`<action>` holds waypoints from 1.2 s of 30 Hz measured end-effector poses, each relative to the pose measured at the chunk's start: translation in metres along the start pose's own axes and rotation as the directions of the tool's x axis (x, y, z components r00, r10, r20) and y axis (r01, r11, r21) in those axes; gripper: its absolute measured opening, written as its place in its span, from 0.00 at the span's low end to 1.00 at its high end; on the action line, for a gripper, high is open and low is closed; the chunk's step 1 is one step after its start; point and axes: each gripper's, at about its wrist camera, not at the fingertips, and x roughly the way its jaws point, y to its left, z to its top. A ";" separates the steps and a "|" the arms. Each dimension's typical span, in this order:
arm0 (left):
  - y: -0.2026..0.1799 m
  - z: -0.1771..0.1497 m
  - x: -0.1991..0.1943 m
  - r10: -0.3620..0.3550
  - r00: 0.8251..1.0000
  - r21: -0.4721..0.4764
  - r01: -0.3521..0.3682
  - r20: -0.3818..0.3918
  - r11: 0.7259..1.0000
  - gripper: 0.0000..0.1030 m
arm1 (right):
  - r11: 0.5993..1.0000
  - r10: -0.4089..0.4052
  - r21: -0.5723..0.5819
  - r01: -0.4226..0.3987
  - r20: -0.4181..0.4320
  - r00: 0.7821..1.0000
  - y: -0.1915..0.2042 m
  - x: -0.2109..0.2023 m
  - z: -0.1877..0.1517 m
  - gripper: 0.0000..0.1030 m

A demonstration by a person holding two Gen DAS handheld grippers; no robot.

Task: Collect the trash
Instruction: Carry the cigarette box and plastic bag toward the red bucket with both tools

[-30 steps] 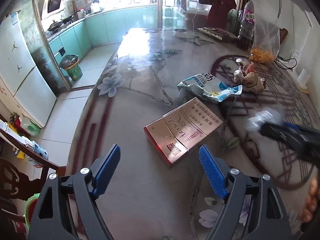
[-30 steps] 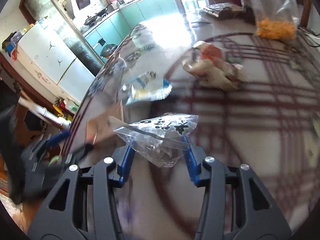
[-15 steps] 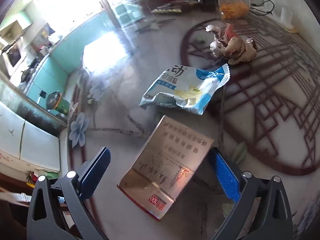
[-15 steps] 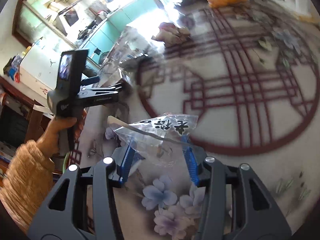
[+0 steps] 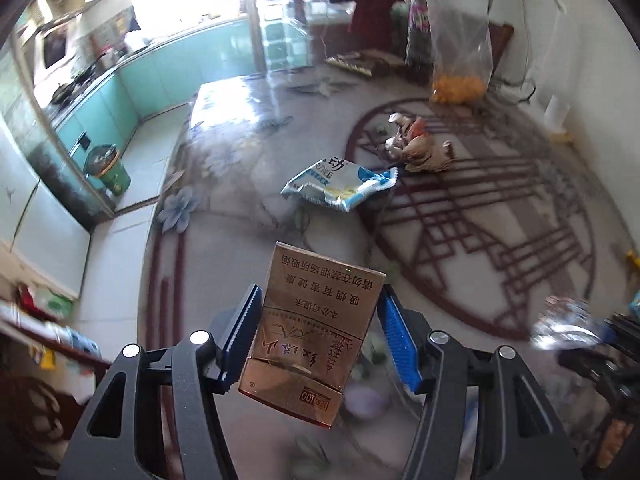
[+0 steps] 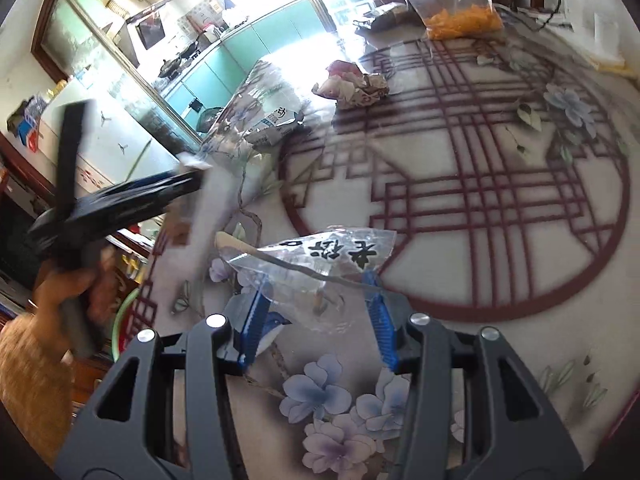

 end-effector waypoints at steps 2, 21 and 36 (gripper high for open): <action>-0.001 -0.027 -0.024 0.014 1.000 -0.040 -0.013 0.013 0.999 0.55 | 1.000 -0.019 -0.020 0.019 0.002 1.000 0.004 -0.004 -0.003 0.45; 0.029 -0.165 -0.125 0.109 0.990 -0.301 -0.078 0.088 0.951 0.55 | 0.958 -0.118 -0.257 0.126 0.047 0.992 0.107 -0.061 -0.068 0.45; 0.107 -0.200 -0.155 0.218 0.972 -0.453 -0.155 0.089 0.878 0.55 | 0.900 -0.029 -0.436 0.029 0.006 1.000 0.205 -0.041 -0.082 0.45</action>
